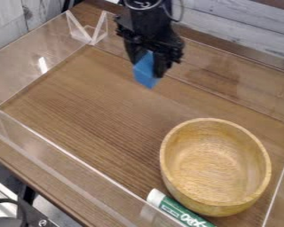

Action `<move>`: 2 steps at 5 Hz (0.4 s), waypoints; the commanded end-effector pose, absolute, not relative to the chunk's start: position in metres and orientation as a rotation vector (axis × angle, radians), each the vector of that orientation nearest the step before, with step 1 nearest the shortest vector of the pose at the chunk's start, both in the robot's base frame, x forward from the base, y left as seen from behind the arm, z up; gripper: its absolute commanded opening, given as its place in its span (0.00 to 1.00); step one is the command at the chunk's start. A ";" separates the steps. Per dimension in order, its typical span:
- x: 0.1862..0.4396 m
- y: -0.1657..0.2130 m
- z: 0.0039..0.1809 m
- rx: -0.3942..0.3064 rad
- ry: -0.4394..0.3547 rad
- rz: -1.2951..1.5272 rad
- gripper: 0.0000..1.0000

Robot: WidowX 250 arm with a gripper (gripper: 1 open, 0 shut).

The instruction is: Put the blue block in the brown bowl

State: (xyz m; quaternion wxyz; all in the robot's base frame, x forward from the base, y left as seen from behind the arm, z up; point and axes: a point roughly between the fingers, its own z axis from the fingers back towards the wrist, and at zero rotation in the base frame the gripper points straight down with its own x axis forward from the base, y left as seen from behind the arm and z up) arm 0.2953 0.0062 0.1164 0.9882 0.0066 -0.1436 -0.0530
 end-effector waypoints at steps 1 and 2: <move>0.279 -0.020 0.132 0.003 -0.321 -0.113 0.00; 0.259 -0.046 0.137 -0.017 -0.316 -0.126 0.00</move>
